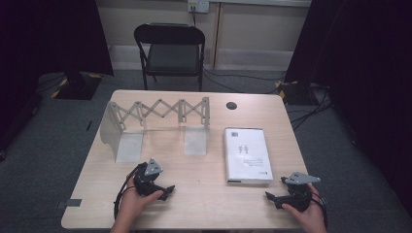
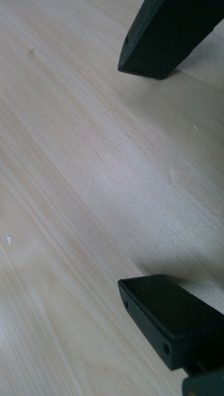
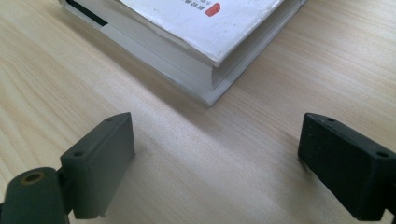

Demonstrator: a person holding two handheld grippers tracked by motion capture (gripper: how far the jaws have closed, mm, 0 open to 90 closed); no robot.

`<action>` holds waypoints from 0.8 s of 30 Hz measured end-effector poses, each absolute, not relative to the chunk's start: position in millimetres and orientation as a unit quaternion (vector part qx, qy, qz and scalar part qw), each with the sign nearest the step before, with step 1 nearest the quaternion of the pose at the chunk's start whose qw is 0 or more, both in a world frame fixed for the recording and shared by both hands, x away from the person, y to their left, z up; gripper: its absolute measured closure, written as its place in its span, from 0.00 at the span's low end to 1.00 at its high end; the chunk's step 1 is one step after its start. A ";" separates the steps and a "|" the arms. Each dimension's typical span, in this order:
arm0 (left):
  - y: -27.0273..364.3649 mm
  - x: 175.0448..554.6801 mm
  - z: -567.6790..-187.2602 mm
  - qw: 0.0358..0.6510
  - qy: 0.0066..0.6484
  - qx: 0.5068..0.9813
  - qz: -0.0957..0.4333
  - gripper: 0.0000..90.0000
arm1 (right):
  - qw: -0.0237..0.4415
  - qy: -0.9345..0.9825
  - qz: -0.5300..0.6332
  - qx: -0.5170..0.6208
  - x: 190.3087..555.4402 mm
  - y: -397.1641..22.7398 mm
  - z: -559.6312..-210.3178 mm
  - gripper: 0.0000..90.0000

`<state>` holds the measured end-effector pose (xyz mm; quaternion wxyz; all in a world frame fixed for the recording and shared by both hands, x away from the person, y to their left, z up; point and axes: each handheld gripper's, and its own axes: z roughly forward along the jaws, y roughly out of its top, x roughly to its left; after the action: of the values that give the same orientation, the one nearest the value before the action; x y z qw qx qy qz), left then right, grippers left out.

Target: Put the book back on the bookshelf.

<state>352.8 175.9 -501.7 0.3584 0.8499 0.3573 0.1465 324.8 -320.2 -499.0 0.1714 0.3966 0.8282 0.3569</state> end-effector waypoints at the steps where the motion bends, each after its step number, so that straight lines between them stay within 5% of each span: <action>1: 175.9 352.8 -501.7 0.358 0.357 0.850 0.146 0.00 | 0.171 0.828 0.357 0.397 324.9 -320.2 -499.0 0.12; 11: 173.7 351.0 -499.7 0.352 0.365 0.850 0.145 0.01 | 0.172 0.827 0.357 0.399 326.2 -320.5 -498.7 0.14; 16: 168.3 347.4 -491.0 0.352 0.367 0.852 0.122 0.25 | 0.156 0.822 0.367 0.406 330.4 -325.5 -493.4 0.28; 24: 150.8 343.7 -478.9 0.336 0.354 0.866 0.110 0.19 | 0.171 0.837 0.354 0.381 337.1 -316.4 -488.8 0.30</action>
<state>343.7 150.8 -478.9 0.3359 0.8658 0.3542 0.1096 337.1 -316.4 -488.8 0.1706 0.3807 0.8369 0.3544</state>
